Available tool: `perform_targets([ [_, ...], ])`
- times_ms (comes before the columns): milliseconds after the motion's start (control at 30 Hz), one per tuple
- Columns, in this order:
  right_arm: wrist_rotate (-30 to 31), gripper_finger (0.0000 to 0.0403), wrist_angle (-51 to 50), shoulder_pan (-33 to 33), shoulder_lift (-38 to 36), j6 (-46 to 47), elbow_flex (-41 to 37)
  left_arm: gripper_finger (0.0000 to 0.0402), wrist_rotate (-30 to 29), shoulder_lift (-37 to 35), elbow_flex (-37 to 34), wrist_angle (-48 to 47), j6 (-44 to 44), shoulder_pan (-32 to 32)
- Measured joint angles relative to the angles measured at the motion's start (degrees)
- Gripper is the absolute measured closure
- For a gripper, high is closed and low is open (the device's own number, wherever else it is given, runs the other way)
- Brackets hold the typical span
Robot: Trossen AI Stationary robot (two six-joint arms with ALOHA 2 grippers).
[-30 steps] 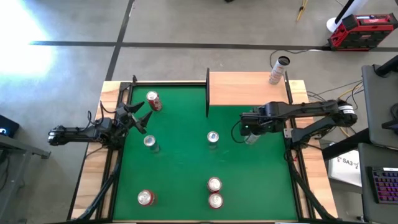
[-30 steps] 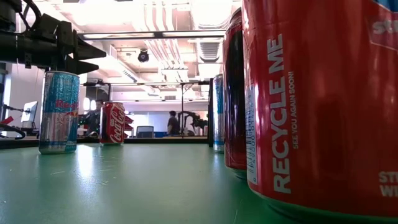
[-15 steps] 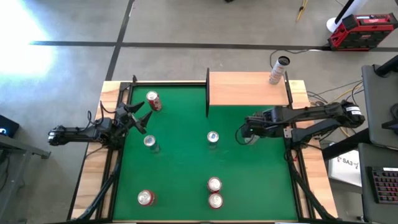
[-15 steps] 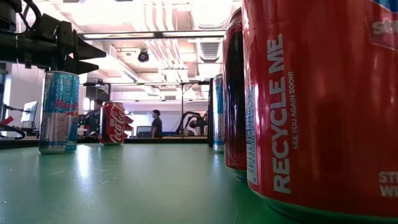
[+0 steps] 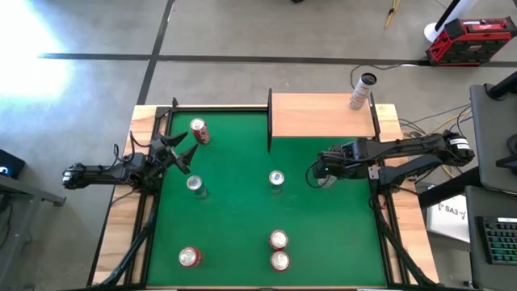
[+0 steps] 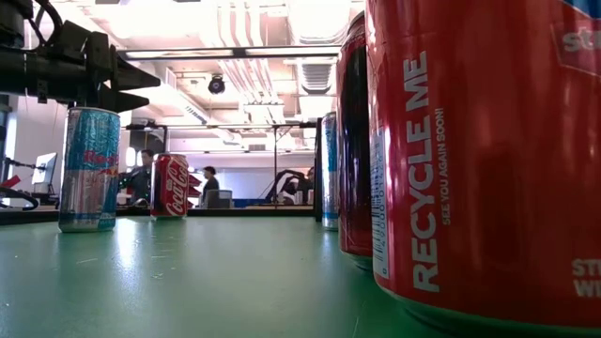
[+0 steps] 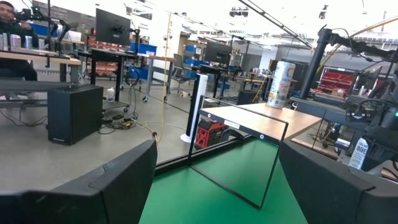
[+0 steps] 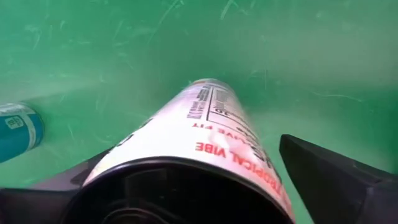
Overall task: Place canned beverage on shelf
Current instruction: Put the white yellow soda can on the shelf aligned with the other white yellow soda can
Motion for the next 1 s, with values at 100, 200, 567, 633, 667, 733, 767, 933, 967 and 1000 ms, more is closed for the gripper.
perform_targets([
  [100, 0.1, 0.0091, 0.1, 0.4, 0.0, 0.8, 0.0, 0.0078, 0.0, 0.0, 0.0, 0.0, 0.0, 0.0],
  [200, 0.6, 0.0128, 0.1, 0.4, 0.0, 1.7, -0.1, 0.0078, 0.0, 0.0, 0.0, 0.0, 0.0, 0.0],
  [567, 6.3, 0.0142, 0.5, 0.3, 0.0, 5.8, -0.2, 0.0078, 0.0, 0.0, 0.0, 0.0, 0.0, 0.0],
  [633, 7.5, 0.0139, -0.5, 0.3, 0.0, 10.4, -0.2, 0.0078, 0.0, 0.0, 0.0, 0.0, 0.0, 0.0],
  [667, 7.7, 0.0139, -1.1, 0.3, 0.0, 12.2, -0.2, 0.0078, 0.0, 0.0, 0.0, 0.0, 0.0, 0.0],
  [733, 7.7, 0.0140, -1.7, 0.2, 0.0, 14.5, -0.2, 0.0078, 0.0, 0.0, 0.0, 0.0, 0.0, 0.0],
  [767, 7.7, 0.0140, -2.0, 0.2, 0.0, 15.2, -0.2, 0.0078, 0.0, 0.0, 0.0, 0.0, 0.0, 0.0],
  [933, 7.6, 0.0140, -3.5, 0.2, 0.1, 19.6, -0.2, 0.0078, 0.0, 0.0, 0.0, 0.0, 0.0, 0.0],
  [967, 7.6, 0.0140, -4.0, 0.2, 0.1, 20.7, -0.2, 0.0078, 0.0, 0.0, 0.0, 0.0, 0.0, 0.0],
  [1000, 7.7, 0.0140, -4.5, 0.2, 0.1, 20.9, -0.2, 0.0078, 0.0, 0.0, 0.0, 0.0, 0.0, 0.0],
])
